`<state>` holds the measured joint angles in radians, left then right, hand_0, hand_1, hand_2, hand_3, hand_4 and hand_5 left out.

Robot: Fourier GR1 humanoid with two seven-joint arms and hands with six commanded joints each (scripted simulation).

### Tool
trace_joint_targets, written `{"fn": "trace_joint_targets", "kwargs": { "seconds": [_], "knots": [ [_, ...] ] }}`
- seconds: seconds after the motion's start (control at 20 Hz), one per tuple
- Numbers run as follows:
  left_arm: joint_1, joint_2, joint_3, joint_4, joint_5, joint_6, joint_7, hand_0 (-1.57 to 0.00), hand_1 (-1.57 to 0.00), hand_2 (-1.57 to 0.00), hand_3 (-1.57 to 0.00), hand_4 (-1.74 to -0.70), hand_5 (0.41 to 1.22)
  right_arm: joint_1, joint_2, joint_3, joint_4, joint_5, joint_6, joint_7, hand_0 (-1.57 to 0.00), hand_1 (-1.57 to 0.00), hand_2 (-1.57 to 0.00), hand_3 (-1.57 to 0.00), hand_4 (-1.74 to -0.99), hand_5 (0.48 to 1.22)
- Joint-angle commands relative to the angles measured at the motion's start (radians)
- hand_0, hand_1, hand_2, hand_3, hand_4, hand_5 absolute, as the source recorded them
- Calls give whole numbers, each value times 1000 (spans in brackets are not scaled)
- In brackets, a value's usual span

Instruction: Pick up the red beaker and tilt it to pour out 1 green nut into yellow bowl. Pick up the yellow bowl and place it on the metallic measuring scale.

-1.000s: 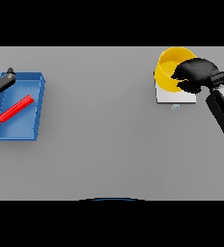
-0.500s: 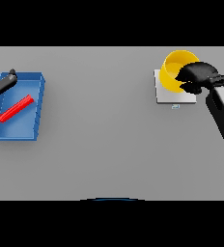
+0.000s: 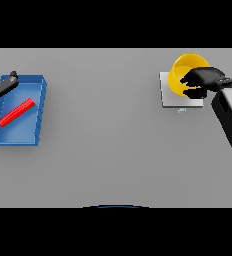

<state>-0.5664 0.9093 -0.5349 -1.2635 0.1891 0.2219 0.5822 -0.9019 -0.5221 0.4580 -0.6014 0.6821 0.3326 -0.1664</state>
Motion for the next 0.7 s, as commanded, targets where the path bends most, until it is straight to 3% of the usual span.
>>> {"fn": "trace_joint_targets", "kwargs": {
  "seconds": [0.0,0.1,0.25,0.45,0.65],
  "knots": [
    [-8,-4,3,10,4,-4,6,1,1,1,1,-815,744,3,5,2,1,0,0,0,-975,-866,-954,-762,-1504,983],
    [-12,-10,-2,20,-2,-6,4,1,1,1,1,-809,742,-16,11,6,27,6,10,-13,-624,-554,-694,-670,-1444,887],
    [-18,-17,1,44,-7,-4,-14,1,1,1,1,-809,739,-23,21,9,59,12,2,-32,-319,-283,-449,-572,-1397,799],
    [-22,-33,-5,60,-9,-6,-15,1,1,1,1,-809,736,-48,30,28,107,36,-3,-84,-130,-115,-244,-442,-1346,746],
    [-20,-24,3,44,-4,2,-14,1,1,1,1,-821,734,-62,31,35,117,42,16,-86,-53,-47,-115,-348,-1308,733]
  ]
}}
